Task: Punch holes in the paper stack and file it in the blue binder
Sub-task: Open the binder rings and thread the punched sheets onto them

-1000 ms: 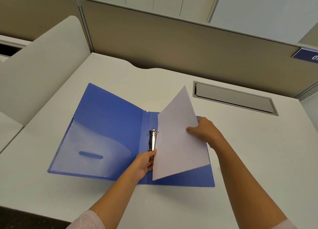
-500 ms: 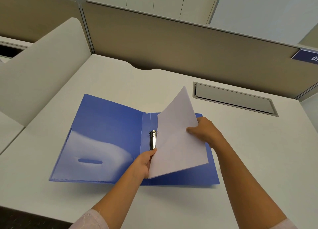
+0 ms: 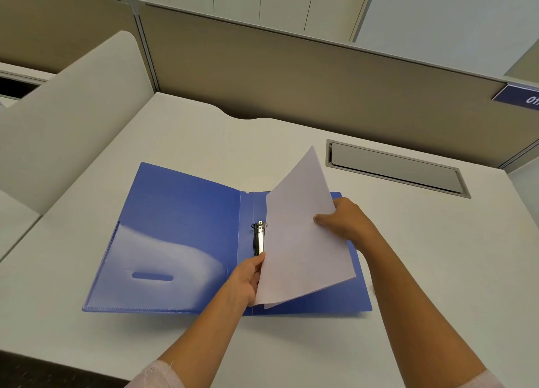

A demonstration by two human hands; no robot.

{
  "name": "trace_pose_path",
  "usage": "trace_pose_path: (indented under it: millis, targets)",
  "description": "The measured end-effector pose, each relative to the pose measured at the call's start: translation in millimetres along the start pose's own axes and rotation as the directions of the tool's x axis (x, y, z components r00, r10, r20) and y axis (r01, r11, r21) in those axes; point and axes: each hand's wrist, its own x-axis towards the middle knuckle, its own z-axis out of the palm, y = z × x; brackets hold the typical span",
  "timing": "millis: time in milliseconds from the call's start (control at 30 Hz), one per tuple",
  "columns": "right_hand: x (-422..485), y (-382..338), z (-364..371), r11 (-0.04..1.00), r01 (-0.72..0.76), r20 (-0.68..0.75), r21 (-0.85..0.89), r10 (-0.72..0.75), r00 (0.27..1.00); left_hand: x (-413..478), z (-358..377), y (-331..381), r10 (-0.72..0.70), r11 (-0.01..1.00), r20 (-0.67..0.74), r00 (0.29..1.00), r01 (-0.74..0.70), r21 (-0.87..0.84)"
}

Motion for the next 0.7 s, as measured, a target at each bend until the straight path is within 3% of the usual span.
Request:
trace_pose_path:
  millis: [700]
  targets:
    - [-11.0, -13.2, -4.4, 0.986, 0.023, 0.098, 0.164, -0.039, 0.994, -1.3, 13.2, -12.1, -0.013, 1.0, -0.039, 0.999, 0.014, 0.017]
